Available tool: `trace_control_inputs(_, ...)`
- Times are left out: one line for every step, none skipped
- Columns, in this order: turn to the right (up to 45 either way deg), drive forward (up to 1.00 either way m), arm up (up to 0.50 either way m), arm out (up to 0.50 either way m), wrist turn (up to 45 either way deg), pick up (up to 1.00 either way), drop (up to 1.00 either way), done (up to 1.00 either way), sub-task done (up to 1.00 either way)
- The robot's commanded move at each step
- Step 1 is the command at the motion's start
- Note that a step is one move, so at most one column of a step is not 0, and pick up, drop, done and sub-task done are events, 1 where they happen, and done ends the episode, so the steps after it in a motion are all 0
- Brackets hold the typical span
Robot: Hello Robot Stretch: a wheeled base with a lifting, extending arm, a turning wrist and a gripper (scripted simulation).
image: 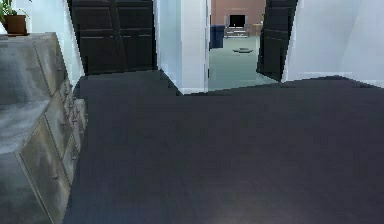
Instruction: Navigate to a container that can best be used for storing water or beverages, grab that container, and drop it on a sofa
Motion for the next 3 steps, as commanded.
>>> trace_control_inputs(0.0, 0.0, 0.0, 0.0, -45.0, 0.0, 0.0, 0.0, 0.0)
trace_control_inputs(0.0, 0.0, 0.0, 0.0, -12.0, 0.0, 0.0, 0.0, 0.0)
trace_control_inputs(0.0, 0.0, 0.0, -0.3, 0.0, 0.0, 0.0, 0.0, 0.0)
